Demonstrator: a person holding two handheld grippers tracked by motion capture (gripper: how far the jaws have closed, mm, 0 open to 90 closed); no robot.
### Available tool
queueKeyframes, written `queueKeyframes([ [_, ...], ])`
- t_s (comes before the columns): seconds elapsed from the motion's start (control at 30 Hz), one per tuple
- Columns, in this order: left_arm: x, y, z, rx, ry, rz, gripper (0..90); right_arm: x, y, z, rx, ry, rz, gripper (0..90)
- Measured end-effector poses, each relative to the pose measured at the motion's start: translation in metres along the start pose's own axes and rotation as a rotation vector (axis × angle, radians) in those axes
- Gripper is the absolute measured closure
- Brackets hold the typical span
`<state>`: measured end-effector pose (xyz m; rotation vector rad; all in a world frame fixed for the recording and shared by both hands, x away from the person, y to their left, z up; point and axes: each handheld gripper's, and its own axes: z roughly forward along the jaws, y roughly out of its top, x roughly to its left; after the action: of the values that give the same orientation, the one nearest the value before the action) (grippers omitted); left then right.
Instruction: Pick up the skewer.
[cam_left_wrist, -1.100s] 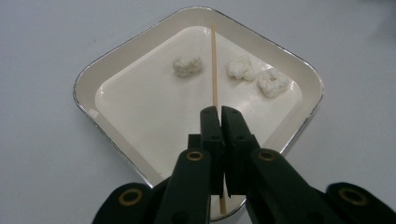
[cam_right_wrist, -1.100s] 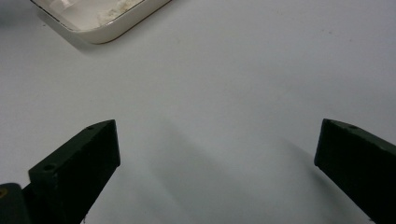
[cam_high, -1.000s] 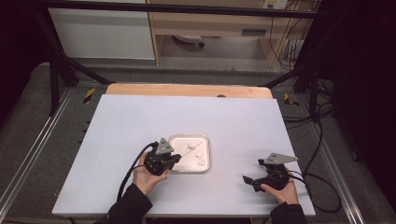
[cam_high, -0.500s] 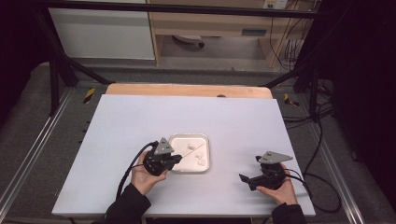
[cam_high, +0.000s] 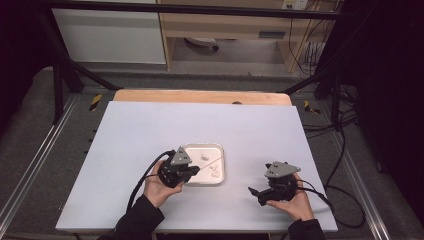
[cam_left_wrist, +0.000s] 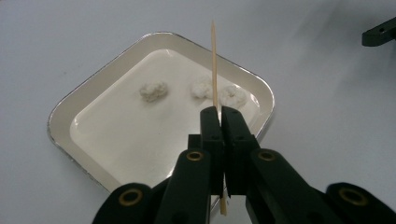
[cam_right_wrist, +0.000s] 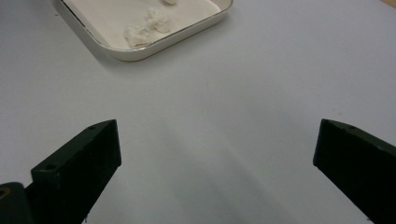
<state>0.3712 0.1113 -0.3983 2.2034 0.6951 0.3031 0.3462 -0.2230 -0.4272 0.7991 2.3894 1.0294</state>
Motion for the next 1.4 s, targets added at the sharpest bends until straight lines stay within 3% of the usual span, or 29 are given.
queueKeyframes([
  [0.4,-0.012,0.015,0.009,0.022,-0.033,0.053,88.4,0.012,0.017,0.002,0.040,-0.024,-0.155,2.8],
  [0.83,-0.029,0.031,0.017,0.045,-0.070,0.116,88.4,0.022,0.025,0.005,0.050,-0.016,-0.280,6.3],
  [1.4,-0.050,0.050,0.033,0.085,-0.111,0.188,88.3,0.027,0.028,0.008,0.049,-0.061,-0.471,21.9],
])
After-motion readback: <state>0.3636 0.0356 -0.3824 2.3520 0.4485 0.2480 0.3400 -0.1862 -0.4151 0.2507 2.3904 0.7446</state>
